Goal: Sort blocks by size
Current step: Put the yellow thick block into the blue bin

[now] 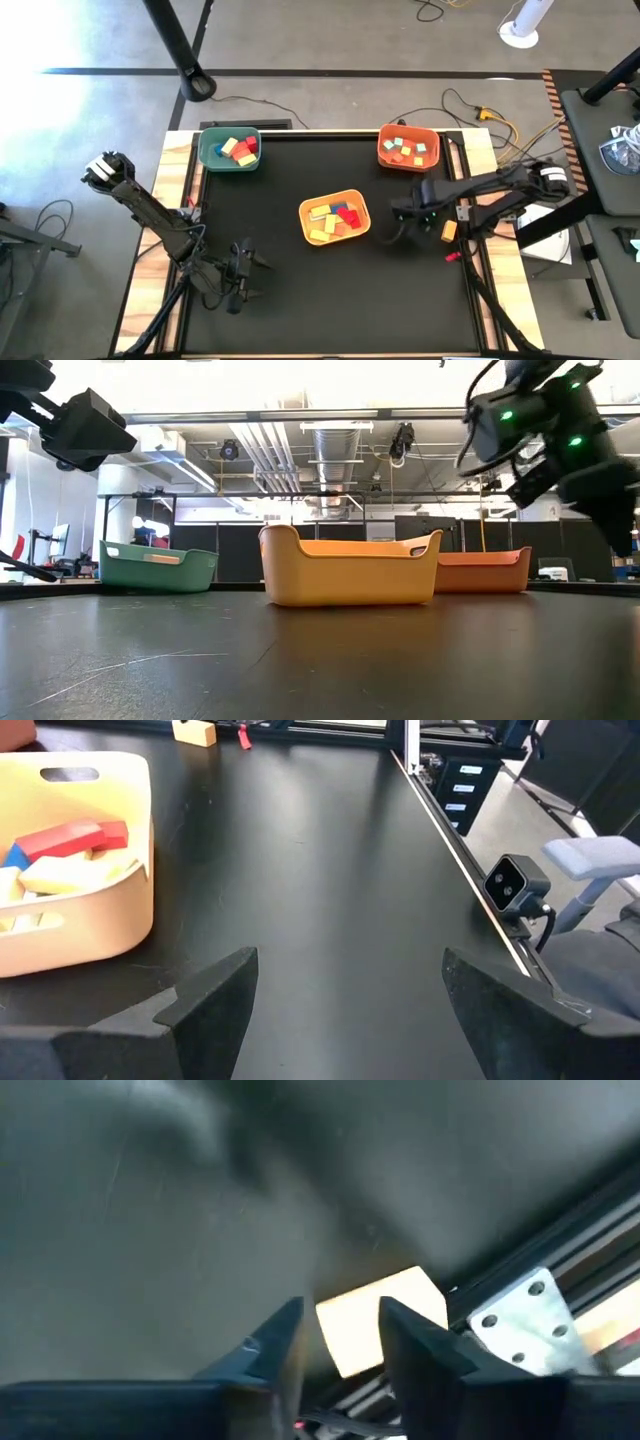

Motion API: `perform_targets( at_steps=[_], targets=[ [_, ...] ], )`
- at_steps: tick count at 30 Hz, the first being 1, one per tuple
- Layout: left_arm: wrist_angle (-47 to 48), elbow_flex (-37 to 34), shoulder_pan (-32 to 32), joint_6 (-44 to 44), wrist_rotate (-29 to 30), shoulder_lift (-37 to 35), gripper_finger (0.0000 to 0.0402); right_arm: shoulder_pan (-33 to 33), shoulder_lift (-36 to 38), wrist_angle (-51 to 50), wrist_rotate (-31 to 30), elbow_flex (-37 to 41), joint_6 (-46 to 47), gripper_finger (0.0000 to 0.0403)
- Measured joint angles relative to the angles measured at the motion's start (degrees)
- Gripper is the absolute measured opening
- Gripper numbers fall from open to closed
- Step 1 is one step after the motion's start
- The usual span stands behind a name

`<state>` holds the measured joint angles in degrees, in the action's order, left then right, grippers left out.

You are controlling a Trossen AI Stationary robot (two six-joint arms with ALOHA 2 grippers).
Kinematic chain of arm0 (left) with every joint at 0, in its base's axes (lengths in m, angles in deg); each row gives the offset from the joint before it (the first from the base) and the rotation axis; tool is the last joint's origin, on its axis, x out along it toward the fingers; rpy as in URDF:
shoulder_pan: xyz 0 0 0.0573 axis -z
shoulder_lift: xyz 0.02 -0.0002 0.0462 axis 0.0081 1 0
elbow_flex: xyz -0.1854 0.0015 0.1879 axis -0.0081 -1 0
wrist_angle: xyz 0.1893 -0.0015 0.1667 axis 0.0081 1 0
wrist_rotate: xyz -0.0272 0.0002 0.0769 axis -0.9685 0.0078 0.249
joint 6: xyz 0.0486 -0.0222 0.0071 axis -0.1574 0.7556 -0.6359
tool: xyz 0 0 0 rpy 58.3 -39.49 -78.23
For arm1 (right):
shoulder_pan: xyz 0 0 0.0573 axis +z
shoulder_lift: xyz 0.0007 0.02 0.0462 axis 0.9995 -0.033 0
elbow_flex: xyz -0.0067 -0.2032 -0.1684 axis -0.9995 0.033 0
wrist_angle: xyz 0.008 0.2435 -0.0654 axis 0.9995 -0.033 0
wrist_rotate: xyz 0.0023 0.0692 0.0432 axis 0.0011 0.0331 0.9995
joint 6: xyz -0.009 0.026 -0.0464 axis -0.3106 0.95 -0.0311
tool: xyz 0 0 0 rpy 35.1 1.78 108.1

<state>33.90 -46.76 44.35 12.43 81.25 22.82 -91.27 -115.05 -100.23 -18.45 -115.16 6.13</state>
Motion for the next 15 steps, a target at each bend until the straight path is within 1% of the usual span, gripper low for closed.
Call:
perform_targets(
  at_steps=[3,5,10,15],
  targets=[
    [0.0,0.0,0.0,0.2,0.0,0.0,0.0303,4.7,-0.4,-0.3,0.0,0.0,-2.1,0.0155],
    [0.0,0.0,0.0,-0.2,0.0,0.0,0.0303,6.2,-1.2,-0.3,0.0,0.0,-3.9,0.0188],
    [0.0,0.0,0.0,-1.7,0.0,0.0,0.0303,5.4,-4.1,-0.6,0.0,0.5,-4.7,0.0270],
    [0.0,0.0,0.0,-2.3,0.0,0.0,0.0303,4.2,-8.5,-1.5,0.0,0.5,-8.8,0.0340]
  ],
)
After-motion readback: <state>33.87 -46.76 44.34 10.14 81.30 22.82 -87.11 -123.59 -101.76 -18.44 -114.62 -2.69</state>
